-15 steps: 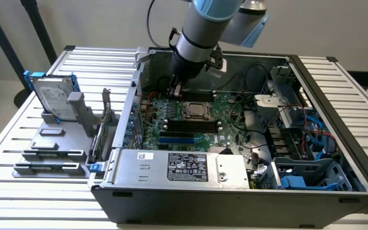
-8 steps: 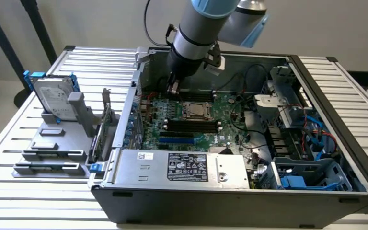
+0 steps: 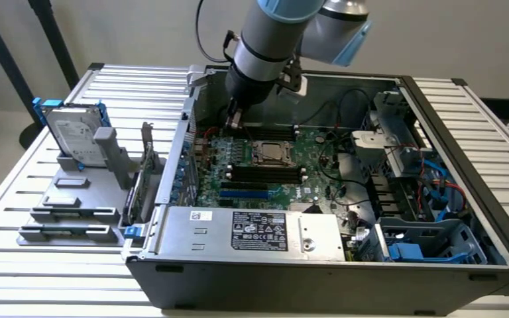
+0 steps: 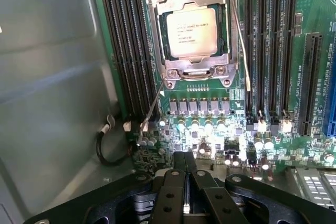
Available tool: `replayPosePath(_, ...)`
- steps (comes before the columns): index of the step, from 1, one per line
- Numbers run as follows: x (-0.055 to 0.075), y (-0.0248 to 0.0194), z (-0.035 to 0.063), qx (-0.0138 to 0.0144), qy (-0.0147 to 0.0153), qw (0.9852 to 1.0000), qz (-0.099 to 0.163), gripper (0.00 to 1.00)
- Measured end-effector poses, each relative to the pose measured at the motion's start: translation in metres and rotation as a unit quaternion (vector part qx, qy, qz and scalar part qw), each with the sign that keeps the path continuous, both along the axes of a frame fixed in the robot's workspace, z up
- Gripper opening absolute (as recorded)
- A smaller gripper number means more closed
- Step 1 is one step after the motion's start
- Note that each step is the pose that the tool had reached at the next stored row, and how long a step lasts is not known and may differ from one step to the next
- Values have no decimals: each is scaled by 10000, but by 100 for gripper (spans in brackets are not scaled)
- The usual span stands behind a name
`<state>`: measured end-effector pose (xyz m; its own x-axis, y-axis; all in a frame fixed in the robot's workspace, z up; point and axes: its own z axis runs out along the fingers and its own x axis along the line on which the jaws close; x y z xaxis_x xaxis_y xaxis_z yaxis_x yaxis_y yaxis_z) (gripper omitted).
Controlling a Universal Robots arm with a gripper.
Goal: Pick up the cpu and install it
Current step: 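Install the first cpu locking lever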
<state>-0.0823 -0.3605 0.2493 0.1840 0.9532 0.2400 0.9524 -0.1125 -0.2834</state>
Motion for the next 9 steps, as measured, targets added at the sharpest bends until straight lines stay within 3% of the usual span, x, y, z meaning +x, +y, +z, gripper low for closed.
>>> replayPosePath(4,0,0,-2,0,1,9994,-348,11)
replayPosePath(9,0,0,-32,2,2,9971,-763,11)
